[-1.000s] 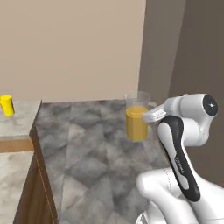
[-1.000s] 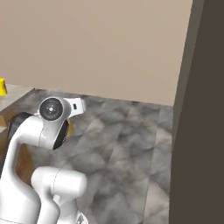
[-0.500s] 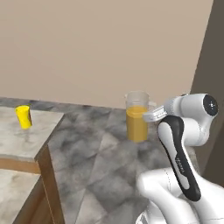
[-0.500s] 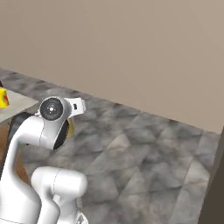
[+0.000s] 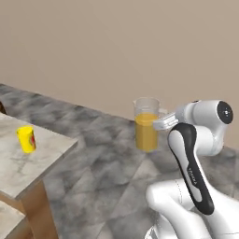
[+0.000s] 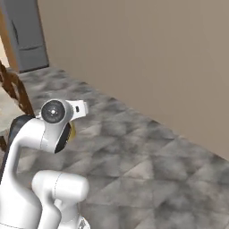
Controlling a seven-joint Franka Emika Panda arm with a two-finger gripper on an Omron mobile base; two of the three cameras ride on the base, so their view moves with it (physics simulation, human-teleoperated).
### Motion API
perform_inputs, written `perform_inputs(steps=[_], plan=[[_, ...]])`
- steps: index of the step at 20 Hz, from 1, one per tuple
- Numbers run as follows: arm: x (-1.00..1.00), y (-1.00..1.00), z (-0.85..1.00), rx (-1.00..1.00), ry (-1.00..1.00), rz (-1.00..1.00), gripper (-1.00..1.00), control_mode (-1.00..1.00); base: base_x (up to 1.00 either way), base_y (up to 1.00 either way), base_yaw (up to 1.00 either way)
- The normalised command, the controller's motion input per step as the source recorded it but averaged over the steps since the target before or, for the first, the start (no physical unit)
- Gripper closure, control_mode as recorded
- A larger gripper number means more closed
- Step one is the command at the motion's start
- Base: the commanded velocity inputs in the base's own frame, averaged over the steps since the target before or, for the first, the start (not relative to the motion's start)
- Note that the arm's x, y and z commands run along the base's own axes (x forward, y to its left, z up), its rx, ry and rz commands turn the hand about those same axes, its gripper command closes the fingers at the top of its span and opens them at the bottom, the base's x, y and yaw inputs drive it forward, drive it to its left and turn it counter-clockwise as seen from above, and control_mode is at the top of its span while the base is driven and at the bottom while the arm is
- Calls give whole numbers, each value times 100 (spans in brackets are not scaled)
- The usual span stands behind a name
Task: Place the pitcher and cup on the dining counter for serving.
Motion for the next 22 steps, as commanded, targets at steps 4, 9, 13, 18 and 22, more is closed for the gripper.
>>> perform_inputs(steps=[4,9,13,18,22], plan=[[0,0,0,0,0,0,100,100,100,-29,56],[0,0,0,0,0,0,100,100,100,-25,57],[0,0,0,0,0,0,100,100,100,-25,58],[0,0,0,0,0,0,100,100,100,-26,58],[0,0,0,0,0,0,100,100,100,-33,62]])
